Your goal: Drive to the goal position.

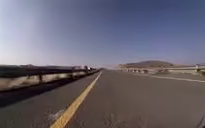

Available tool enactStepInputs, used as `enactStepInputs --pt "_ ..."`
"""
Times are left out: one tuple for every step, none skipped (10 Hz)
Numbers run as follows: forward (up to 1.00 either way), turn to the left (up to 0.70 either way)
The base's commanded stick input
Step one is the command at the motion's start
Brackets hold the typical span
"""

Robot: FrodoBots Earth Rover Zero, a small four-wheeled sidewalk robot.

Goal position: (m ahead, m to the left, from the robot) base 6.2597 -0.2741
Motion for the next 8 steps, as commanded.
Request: enactStepInputs --pt "0.85 0.0" --pt "0.85 0.0" --pt "0.85 0.0" --pt "0.85 0.0" --pt "0.85 0.0" --pt "0.85 0.0" --pt "0.85 0.0" --pt "0.85 -0.12"
